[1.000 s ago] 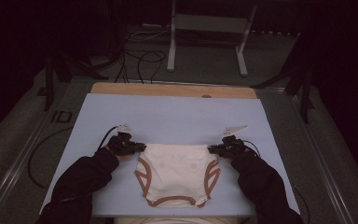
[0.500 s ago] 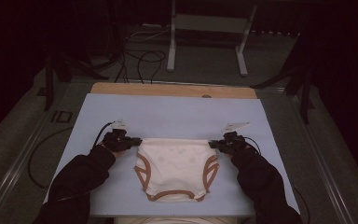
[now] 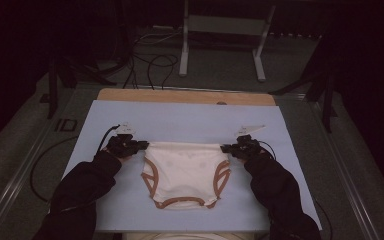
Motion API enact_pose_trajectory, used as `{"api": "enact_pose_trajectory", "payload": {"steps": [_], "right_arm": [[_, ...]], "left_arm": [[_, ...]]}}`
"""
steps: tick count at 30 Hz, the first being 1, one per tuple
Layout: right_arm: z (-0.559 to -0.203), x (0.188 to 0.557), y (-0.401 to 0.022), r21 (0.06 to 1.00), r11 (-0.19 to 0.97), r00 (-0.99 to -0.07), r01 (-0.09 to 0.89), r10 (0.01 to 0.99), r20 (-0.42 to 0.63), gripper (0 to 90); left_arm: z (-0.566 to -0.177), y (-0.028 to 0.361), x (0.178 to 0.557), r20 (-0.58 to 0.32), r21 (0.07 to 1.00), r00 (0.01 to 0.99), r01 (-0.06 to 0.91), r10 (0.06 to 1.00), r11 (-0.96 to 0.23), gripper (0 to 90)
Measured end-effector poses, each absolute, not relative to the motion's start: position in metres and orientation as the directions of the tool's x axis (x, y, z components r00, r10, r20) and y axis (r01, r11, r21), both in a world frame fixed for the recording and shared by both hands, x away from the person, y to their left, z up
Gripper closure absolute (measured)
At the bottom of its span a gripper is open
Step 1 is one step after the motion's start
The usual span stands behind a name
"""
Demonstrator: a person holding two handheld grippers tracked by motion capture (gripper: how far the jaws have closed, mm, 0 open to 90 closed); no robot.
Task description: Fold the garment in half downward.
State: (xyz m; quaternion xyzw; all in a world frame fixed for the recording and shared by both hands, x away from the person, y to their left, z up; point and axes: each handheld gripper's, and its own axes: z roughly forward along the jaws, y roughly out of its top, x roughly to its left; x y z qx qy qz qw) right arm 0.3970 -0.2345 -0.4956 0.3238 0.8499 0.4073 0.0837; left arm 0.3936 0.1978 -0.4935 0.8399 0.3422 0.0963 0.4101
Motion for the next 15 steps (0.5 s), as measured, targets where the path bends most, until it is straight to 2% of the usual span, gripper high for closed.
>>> {"api": "enact_pose_trajectory", "payload": {"steps": [15], "right_arm": [[-0.495,0.428,-0.226,0.733,0.449,-0.748,0.511,0.653,0.122,88.3]], "left_arm": [[-0.494,0.197,0.422,-0.121,0.763,0.730,0.502,0.673,-0.407,88.1]]}}
